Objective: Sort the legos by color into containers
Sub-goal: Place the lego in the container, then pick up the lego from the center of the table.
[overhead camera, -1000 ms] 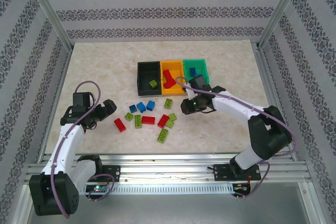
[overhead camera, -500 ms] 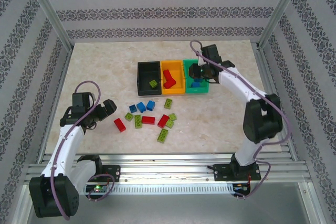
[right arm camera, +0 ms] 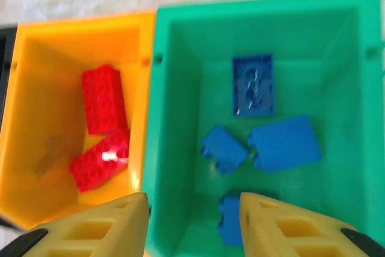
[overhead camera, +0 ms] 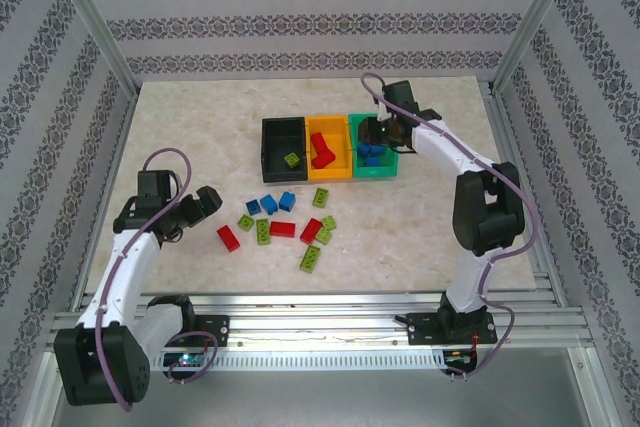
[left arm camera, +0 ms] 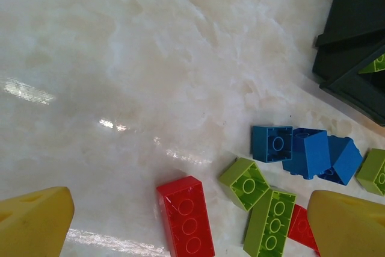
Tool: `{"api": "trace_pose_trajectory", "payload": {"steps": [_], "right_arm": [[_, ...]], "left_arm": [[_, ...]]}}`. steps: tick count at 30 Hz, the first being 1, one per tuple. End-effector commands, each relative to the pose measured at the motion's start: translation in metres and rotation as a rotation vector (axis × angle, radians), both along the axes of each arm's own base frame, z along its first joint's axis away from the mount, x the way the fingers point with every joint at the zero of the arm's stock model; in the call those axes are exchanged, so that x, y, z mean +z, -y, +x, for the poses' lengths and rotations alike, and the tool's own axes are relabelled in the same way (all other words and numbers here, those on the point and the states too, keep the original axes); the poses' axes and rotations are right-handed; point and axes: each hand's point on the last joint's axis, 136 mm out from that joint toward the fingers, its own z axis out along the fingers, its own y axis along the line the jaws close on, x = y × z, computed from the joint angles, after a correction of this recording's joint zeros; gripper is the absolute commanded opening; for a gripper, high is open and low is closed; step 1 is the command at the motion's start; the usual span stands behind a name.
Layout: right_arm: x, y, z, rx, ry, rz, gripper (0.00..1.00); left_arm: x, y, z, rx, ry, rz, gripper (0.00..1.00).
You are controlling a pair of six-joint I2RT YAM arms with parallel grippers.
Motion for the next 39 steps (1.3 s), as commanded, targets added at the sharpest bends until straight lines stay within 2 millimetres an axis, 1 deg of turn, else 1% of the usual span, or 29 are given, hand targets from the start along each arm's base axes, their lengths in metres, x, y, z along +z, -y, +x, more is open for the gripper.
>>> {"api": "trace_pose_trajectory", "payload": {"steps": [1, 4, 6, 8, 9, 11, 14, 17, 19, 22, 27, 28, 30, 35, 37, 39], "right_arm": [[0.011, -0.022, -0.028, 0.076, 0.018, 0.021, 0.44], [0.012, -0.031, -0.052, 0.114, 0.030, 0.003, 0.44], [0.011, -0.039, -0.067, 0.121, 0.026, 0.040, 0.44], [0.011, -0.061, -0.085, 0.176, 0.015, 0.111, 0.44], [0.009, -0.069, -0.093, 0.200, 0.008, 0.112, 0.44], [0.002, -0.086, -0.113, 0.266, -0.001, 0.071, 0.44], [-0.010, -0.105, -0.136, 0.332, -0.023, 0.038, 0.45], [-0.024, -0.110, -0.146, 0.346, -0.051, 0.028, 0.46], [-0.035, -0.109, -0.149, 0.334, -0.071, 0.016, 0.46], [-0.047, -0.109, -0.151, 0.319, -0.102, 0.016, 0.47], [-0.058, -0.111, -0.149, 0.301, -0.122, -0.025, 0.48], [-0.060, -0.111, -0.148, 0.292, -0.127, -0.029, 0.49], [-0.064, -0.113, -0.146, 0.284, -0.149, -0.029, 0.50], [-0.077, -0.120, -0.139, 0.256, -0.193, -0.033, 0.53], [-0.080, -0.122, -0.134, 0.249, -0.190, -0.045, 0.58], [-0.084, -0.124, -0.131, 0.245, -0.193, -0.054, 0.59]], "left_arm": [[0.002, 0.001, -0.003, -0.020, -0.056, 0.011, 1.00], [0.002, 0.006, -0.001, -0.033, -0.069, -0.016, 0.99], [0.002, 0.008, 0.000, -0.034, -0.069, -0.030, 1.00], [0.004, 0.010, 0.002, -0.036, -0.065, -0.041, 0.99], [0.004, 0.010, 0.003, -0.038, -0.065, -0.043, 0.99], [0.004, 0.011, 0.002, -0.042, -0.073, -0.049, 0.99], [0.004, 0.011, 0.004, -0.034, -0.068, -0.053, 1.00], [0.005, 0.011, 0.005, -0.031, -0.077, -0.056, 0.99], [0.006, 0.014, 0.007, -0.047, -0.075, -0.067, 1.00], [0.012, 0.016, 0.014, -0.070, -0.060, -0.075, 1.00], [0.042, 0.028, 0.032, -0.134, 0.030, -0.114, 1.00], [0.045, 0.029, 0.037, -0.144, 0.045, -0.109, 1.00], [0.045, 0.030, 0.045, -0.149, 0.041, -0.110, 1.00], [0.042, 0.041, 0.071, -0.183, -0.001, -0.144, 1.00], [0.041, 0.045, 0.083, -0.192, -0.008, -0.140, 1.00], [0.040, 0.051, 0.093, -0.206, -0.003, -0.151, 1.00]]}}
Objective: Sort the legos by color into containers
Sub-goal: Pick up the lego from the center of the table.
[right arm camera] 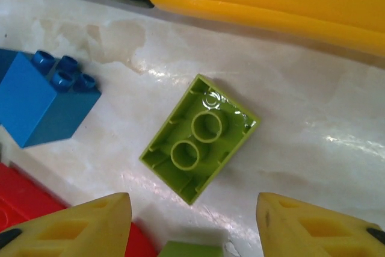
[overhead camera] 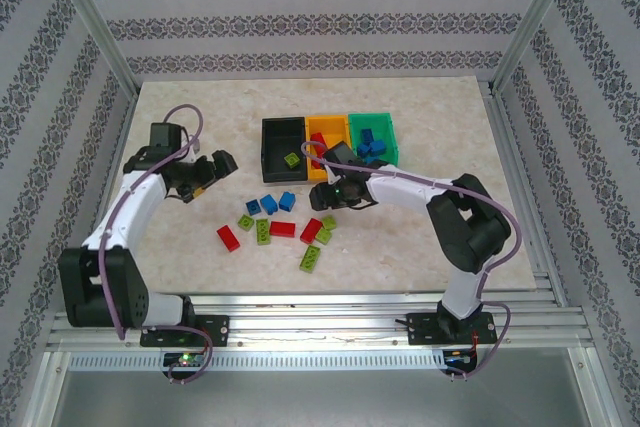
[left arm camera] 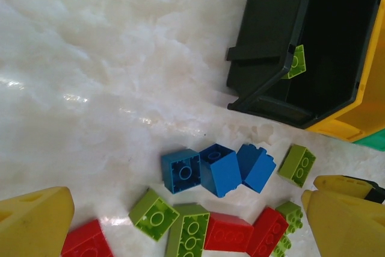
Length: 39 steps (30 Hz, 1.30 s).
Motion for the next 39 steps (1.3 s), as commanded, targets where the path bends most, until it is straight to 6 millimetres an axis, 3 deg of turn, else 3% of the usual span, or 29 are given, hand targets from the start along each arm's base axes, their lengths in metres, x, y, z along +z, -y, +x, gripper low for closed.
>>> {"api": "trace_pose_trajectory", "payload": {"steps": [1, 5, 9, 15, 22, 28, 33, 39], "right_arm": [[-0.003, -0.006, 0.007, -0.017, -0.005, -0.025, 0.59], [-0.008, -0.010, 0.012, -0.019, -0.015, -0.039, 0.59], [-0.015, -0.015, 0.018, -0.022, -0.020, -0.049, 0.59], [-0.026, -0.010, 0.022, -0.021, -0.016, -0.126, 0.56], [-0.028, 0.004, 0.015, -0.018, -0.001, -0.177, 0.37], [-0.007, 0.008, 0.008, -0.014, 0.039, -0.140, 0.34], [0.026, -0.010, 0.012, 0.029, 0.084, -0.051, 0.34], [0.069, -0.045, 0.036, 0.070, 0.151, 0.064, 0.35]], "left_arm": [[0.010, 0.013, 0.021, -0.042, 0.058, -0.018, 1.00], [-0.009, 0.015, 0.025, -0.045, 0.026, -0.024, 1.00], [-0.007, 0.027, 0.024, -0.114, 0.018, -0.076, 1.00], [-0.014, 0.016, 0.011, -0.154, -0.024, 0.022, 1.00], [-0.018, 0.017, 0.008, -0.170, -0.040, 0.022, 1.00], [-0.022, 0.015, 0.005, -0.171, -0.055, 0.037, 1.00], [-0.026, 0.014, 0.004, -0.175, -0.070, 0.043, 1.00], [-0.033, 0.015, 0.002, -0.182, -0.100, 0.039, 1.00]]}}
